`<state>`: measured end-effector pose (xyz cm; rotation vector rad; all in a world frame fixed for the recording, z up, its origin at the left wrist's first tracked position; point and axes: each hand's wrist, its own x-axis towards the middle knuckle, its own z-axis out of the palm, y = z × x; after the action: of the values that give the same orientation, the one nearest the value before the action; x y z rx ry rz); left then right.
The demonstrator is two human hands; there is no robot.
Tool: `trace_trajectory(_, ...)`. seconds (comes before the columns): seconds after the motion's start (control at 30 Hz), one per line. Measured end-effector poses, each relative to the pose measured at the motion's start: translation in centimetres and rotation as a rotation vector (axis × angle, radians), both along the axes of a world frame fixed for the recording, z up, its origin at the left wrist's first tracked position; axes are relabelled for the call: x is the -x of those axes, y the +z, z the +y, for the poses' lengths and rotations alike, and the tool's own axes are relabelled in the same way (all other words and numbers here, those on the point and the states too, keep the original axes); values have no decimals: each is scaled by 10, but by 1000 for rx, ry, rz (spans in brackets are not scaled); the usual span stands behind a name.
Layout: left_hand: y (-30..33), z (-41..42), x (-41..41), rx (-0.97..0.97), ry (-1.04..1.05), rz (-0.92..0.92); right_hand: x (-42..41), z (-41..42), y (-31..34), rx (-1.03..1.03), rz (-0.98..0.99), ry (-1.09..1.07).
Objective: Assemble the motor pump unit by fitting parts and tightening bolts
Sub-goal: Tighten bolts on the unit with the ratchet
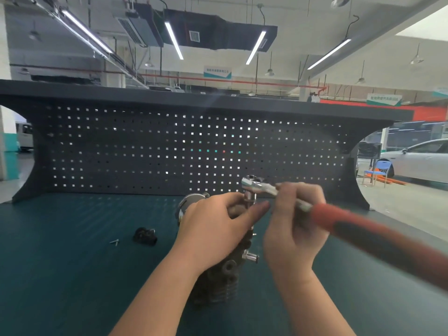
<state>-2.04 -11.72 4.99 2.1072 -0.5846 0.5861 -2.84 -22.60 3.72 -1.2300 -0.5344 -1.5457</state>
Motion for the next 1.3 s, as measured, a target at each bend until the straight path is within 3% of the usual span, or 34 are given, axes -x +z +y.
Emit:
trace_trajectory(0.1,2,0,3,-9,24,-25,0,5,-5,238,-82,-256)
trace_trajectory(0.17,2,1,2,-20,30,-30,-1,2,-4,236,-56,-279)
trace_trajectory(0.23,1,1,-1,-38,17,-31,0,1,1,154,75,-73)
trace_trajectory(0.37,-1,2,-2,-35,2,-4,0,-2,3,-257,62,258)
trace_trajectory(0.5,0,1,0,-49,16,-22,-5,-14,12,-599,236,782)
trace_trajectory(0.53,0,1,-1,-46,22,-34,-5,-16,13,-581,236,746)
trace_trajectory(0.7,2,-1,1,-21,35,-48,5,6,5,2,53,-89)
trace_trajectory(0.77,8,-1,5,-105,75,-49,3,13,-2,205,-9,-215)
trace_trajectory(0.83,13,-1,10,-189,110,-81,2,17,-8,271,-62,-180)
trace_trajectory(0.9,11,1,7,-192,74,-68,3,18,-5,171,-16,-89)
trace_trajectory(0.97,5,1,4,-77,26,-35,3,16,-3,37,-28,61)
trace_trajectory(1.17,0,0,0,-16,-6,-53,-9,-11,9,-622,222,552)
trace_trajectory(1.23,0,-2,-1,-26,10,-77,-11,-13,8,-662,170,563)
trace_trajectory(1.3,2,-4,3,-12,29,-87,-2,-6,9,-499,90,295)
